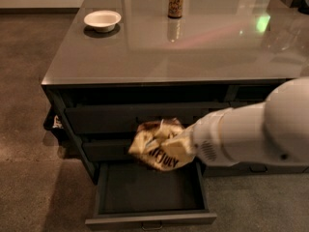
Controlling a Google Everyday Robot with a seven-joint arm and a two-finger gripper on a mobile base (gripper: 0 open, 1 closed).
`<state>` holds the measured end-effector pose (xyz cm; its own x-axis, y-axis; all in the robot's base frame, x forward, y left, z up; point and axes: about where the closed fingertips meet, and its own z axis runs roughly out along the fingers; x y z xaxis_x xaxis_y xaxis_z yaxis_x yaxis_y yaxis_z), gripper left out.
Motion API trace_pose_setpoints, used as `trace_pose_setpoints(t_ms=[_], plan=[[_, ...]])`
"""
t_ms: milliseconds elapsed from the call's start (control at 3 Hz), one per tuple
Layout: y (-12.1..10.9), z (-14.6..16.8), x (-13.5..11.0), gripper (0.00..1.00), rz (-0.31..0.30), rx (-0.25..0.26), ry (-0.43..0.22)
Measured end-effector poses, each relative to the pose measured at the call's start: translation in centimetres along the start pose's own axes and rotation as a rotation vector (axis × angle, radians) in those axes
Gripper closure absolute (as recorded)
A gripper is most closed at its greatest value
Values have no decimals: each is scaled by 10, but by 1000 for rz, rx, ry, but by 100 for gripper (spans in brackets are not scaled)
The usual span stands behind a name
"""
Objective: Place brown chip bag into bottom drawer
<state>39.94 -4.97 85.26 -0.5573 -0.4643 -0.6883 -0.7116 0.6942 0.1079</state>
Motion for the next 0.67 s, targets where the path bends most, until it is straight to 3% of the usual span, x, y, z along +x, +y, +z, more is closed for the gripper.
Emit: trace_pose_setpoints(t_ms=[333, 667], plan=[[17, 68, 22, 100, -5, -34, 59], [17, 136, 44, 100, -11, -36, 118]])
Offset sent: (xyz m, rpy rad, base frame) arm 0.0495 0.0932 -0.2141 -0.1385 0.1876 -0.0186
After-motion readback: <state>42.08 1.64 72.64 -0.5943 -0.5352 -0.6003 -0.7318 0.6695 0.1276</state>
